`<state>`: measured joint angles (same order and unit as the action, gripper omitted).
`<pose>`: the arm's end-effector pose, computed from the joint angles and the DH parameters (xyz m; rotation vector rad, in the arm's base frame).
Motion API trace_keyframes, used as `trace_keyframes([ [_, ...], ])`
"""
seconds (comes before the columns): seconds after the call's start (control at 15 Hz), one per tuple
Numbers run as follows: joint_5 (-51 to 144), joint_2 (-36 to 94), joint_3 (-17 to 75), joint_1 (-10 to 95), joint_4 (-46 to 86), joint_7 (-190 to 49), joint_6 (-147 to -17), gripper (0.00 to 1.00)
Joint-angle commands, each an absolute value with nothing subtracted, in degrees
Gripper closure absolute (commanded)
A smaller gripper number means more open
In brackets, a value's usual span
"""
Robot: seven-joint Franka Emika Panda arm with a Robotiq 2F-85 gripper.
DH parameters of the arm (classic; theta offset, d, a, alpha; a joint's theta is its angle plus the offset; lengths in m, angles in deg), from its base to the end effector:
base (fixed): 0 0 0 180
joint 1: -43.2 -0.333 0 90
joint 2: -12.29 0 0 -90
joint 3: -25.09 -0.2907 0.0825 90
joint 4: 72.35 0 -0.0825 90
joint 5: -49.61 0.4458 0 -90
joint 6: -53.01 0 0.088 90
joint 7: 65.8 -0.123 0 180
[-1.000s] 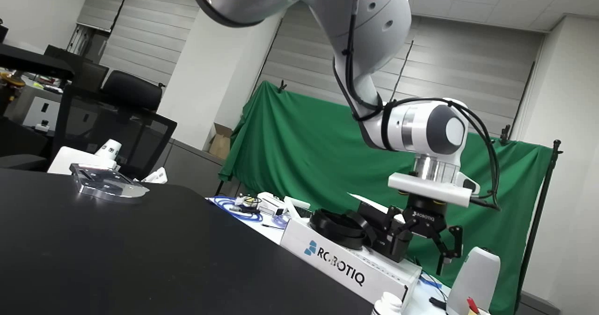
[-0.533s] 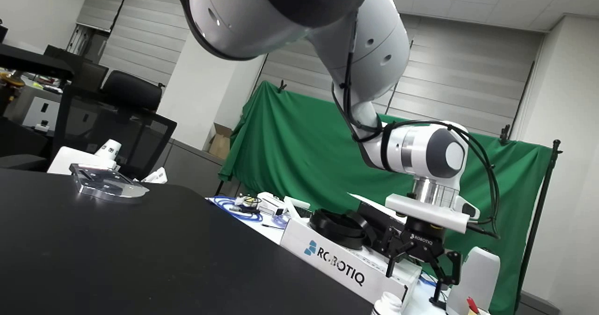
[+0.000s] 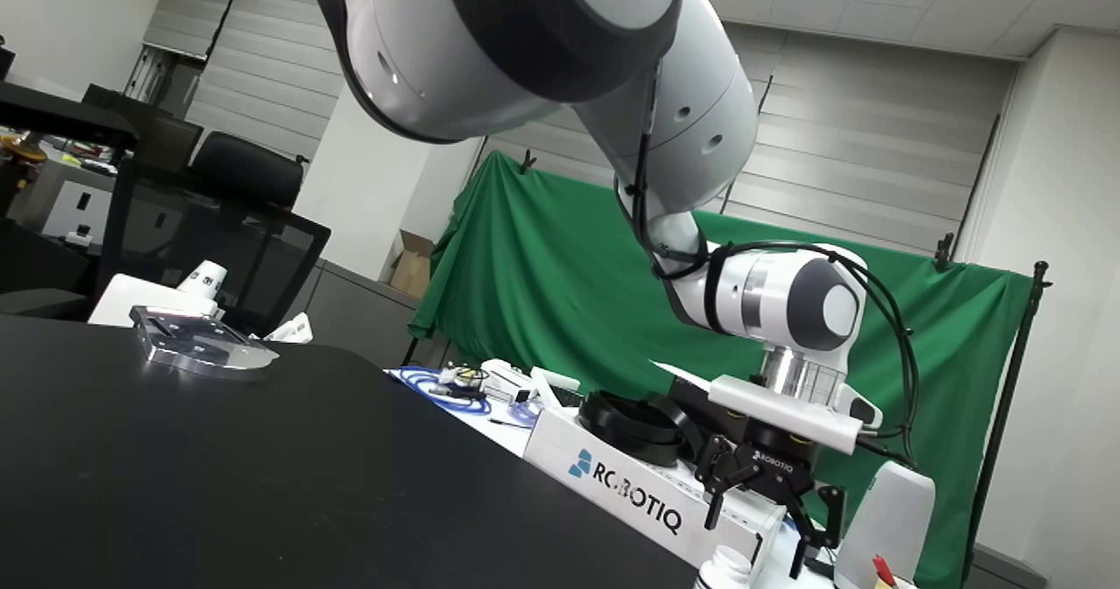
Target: Move the white bottle forward then move it to the left side of the table
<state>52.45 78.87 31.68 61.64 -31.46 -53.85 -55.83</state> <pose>0.7811 -0.3114 0.1993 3.0664 -0.2661 0.0145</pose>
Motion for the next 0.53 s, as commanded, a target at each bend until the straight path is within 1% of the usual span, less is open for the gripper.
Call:
trace_keyframes([
  [0.0, 53.28, 81.95, 31.2, 62.13, -36.33, -54.68, -54.2, 0.0],
  [0.07, 53.5, 82.26, 31.16, 62.12, -36.54, -54.66, -54.16, 0.0],
  [0.13, 53.57, 82.56, 31.13, 62.11, -36.63, -54.49, -54.31, 0.25],
  [0.2, 53.59, 82.77, 31.16, 62.06, -36.75, -54.52, -54.33, 0.26],
  [0.27, 53.57, 82.98, 31.15, 62.02, -36.85, -54.47, -54.47, 0.32],
  [0.33, 53.46, 83.17, 31.26, 61.91, -36.9, -54.57, -54.81, 0.4],
  [0.47, 53.44, 83.44, 31.26, 61.83, -37.07, -54.55, -55.01, 0.54],
])
